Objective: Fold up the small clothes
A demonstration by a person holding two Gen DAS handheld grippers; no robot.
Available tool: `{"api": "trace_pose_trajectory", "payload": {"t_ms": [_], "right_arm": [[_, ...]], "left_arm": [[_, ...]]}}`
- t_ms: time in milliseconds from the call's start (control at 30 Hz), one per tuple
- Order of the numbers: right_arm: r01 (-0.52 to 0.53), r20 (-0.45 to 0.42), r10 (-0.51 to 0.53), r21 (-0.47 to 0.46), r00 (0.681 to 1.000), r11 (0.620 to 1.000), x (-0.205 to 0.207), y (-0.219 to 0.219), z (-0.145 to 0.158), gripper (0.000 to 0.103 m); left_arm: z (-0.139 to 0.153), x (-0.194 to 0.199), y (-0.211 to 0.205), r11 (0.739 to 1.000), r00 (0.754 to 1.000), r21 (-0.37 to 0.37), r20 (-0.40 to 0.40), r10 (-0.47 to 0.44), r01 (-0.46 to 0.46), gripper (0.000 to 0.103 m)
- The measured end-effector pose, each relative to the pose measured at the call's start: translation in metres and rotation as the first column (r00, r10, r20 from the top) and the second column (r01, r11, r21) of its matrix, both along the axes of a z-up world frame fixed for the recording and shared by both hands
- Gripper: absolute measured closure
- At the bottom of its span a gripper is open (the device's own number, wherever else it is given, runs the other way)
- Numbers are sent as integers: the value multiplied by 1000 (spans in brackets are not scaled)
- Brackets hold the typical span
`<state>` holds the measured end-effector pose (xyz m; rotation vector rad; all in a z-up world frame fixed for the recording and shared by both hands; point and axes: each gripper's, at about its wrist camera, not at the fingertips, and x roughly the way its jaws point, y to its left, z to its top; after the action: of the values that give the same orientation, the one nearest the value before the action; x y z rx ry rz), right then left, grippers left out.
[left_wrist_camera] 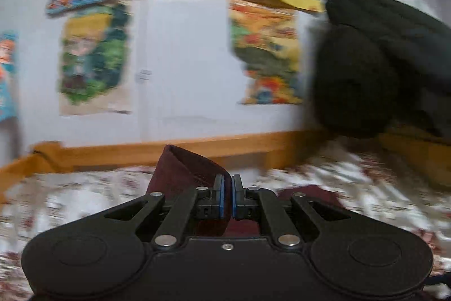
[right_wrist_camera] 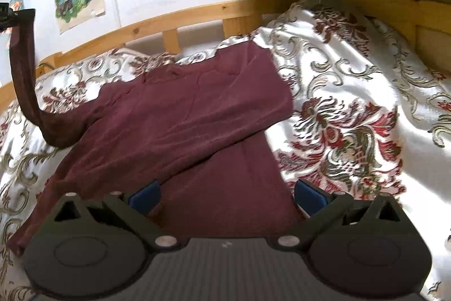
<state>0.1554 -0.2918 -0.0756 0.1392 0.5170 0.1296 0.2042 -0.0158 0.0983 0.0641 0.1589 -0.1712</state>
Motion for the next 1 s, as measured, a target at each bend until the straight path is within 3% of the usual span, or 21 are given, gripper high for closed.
{"api": "trace_pose_trajectory", "payload": {"t_ms": [167, 333, 533, 600, 667, 733, 800, 900, 1000], "right_arm": [[69, 10, -69, 20, 998, 997, 5, -20, 2, 0], [138, 19, -138, 25, 990, 990, 10, -41, 4, 0], [214, 18, -215, 39, 976, 976, 17, -63, 1, 0], [211, 12, -212, 54, 977, 976, 19, -65, -1, 0], [174, 13, -176, 75, 984, 982, 21, -64, -3, 0], [117, 32, -120, 91, 992, 989, 21, -58, -3, 0], [52, 54, -58, 103, 997, 993, 22, -49, -2, 0], [-42, 78, 34, 110, 996, 993, 26, -34, 0, 1], [-134, 90, 124, 117, 988, 984, 36, -17, 1, 12]], "left_arm": [[-28, 2, -48, 985, 982, -9, -67, -175, 174, 100], [-65, -4, -87, 947, 934, -3, -162, -317, 321, 100], [-111, -9, -104, 919, 868, -21, -322, -379, 394, 97], [-117, -14, -97, 928, 865, -41, -348, -360, 370, 78], [-119, -17, -84, 945, 878, -61, -354, -322, 322, 61], [-117, -16, -68, 958, 888, -58, -362, -283, 281, 54], [-116, -11, -48, 975, 903, -14, -375, -209, 220, 40], [-113, 4, -7, 995, 920, 50, -388, -62, 88, 37], [-111, 32, 37, 992, 911, 120, -402, 90, -45, 38]]}}
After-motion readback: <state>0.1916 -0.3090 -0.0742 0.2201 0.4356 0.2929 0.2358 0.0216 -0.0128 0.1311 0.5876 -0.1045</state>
